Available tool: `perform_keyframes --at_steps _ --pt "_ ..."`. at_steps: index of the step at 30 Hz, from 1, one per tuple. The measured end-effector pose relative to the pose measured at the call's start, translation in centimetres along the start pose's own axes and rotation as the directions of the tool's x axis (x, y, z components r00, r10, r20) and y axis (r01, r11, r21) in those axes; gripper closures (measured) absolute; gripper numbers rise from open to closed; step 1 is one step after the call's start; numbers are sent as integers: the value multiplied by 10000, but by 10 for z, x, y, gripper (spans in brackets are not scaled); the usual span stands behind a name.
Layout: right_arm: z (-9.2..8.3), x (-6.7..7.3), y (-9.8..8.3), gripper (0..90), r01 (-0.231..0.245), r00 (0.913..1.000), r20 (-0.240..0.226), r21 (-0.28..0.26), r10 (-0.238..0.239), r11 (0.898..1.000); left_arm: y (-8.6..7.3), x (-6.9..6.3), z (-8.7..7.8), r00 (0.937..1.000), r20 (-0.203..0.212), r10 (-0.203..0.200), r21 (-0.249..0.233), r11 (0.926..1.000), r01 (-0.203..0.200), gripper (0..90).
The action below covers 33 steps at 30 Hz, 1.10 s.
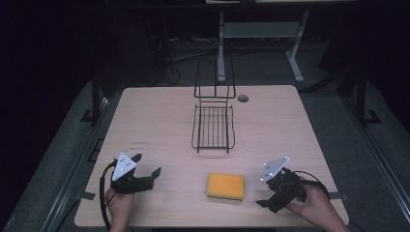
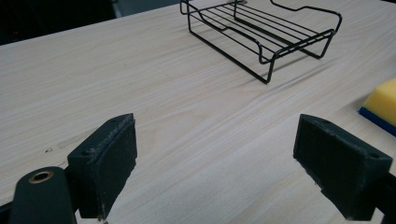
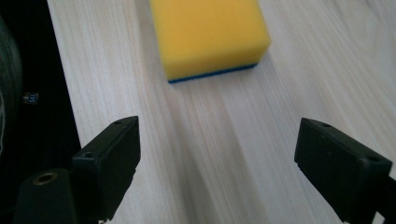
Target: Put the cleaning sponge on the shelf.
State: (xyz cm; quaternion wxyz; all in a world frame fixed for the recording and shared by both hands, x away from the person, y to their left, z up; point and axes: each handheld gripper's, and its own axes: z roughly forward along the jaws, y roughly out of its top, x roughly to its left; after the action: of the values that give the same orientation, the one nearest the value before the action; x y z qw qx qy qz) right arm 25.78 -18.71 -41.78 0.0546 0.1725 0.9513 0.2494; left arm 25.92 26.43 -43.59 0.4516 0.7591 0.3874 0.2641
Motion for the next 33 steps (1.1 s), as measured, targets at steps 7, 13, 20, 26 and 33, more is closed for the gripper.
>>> perform_keyframes --at_steps 7,13,20,26,33 --pt "4 -2 14 143 336 9993 -186 255 -331 9991 0 -1 0 10000 22 30 11 10000 -30 128" --pt "7 -4 26 143 618 9977 -292 372 -608 9974 0 -1 0 10000 38 26 12 10000 -26 128" --pt "10 -4 39 143 860 9959 -334 514 -844 9950 0 0 -2 10000 -4 -14 -32 10000 14 128" --pt "12 -5 47 143 981 9945 -425 525 -959 9938 0 1 -2 10000 -11 -8 -56 10000 8 128" --pt "16 -5 57 143 1173 9921 -518 684 -1139 9907 0 1 -2 10000 -28 -26 -67 10000 26 128"
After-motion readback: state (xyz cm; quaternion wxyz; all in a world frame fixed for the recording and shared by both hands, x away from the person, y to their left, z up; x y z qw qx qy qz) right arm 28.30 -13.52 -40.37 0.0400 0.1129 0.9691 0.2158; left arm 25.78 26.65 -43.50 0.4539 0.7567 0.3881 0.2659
